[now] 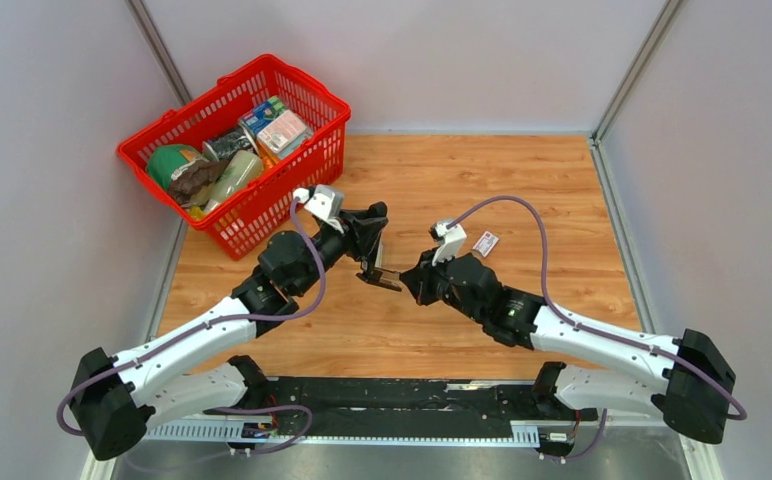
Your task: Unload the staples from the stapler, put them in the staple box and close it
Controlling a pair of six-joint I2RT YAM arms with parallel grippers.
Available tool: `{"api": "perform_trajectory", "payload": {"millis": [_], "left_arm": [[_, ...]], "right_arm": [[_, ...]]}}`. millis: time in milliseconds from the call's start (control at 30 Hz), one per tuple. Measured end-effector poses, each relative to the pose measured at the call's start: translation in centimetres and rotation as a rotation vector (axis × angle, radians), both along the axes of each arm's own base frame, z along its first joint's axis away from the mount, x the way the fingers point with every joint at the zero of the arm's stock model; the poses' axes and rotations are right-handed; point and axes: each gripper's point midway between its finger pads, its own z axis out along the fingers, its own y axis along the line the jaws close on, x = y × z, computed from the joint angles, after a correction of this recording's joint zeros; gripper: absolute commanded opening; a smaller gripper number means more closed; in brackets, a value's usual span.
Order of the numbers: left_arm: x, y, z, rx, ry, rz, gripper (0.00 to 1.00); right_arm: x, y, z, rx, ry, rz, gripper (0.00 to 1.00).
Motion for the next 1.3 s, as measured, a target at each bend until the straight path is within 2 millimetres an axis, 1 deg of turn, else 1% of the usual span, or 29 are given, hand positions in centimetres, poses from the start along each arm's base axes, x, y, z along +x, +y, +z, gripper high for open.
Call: {"api": "perform_trajectory", "payload": {"millis": [100, 267, 367, 500, 667, 833, 967, 1167, 1300], "left_arm": [[-0.2, 0.0, 0.1, 0.001, 0.005, -0.007, 0.00], [-0.4, -0.1, -0.7, 0.020, 0.035, -0.016, 0.00], [-0.4, -0.1, -0.8, 0.026, 0.044, -0.016, 0.00], [-0.4, -0.1, -0.7, 0.022, 0.046, -0.017, 0.00], [-0.4, -0.1, -0.4, 0.017, 0.047, -0.017, 0.00], [-0.5, -0.2, 0.2, 0.012, 0.041, -0.023, 0.00], [-0.4, -0.3, 0.2, 0.019, 0.051, -0.026, 0.00], [-0.1, -1.0, -0.5, 0.051, 0.092, -0.039, 0.00], [0.1, -1.6, -0.7, 0.077, 0.117, -0.050, 0.00]], "right_arm": [[0.9, -0.5, -0.2, -0.048, -0.027, -0.029, 0.00], [2.4, -0.6, -0.4, -0.103, -0.065, -0.042, 0.00], [3.2, -0.2, -0.5, -0.117, -0.076, -0.038, 0.00], [3.9, 0.9, -1.1, -0.121, -0.077, -0.019, 0.00], [3.9, 2.3, -2.4, -0.115, -0.060, 0.025, 0.00], [3.5, 3.7, -2.2, -0.055, -0.052, 0.075, 0.00], [3.0, 4.8, -2.3, 0.004, -0.037, 0.114, 0.00], [1.5, 5.8, -4.8, 0.059, 0.053, 0.172, 0.00], [0.8, 6.4, -5.8, 0.094, 0.102, 0.197, 0.00]]}}
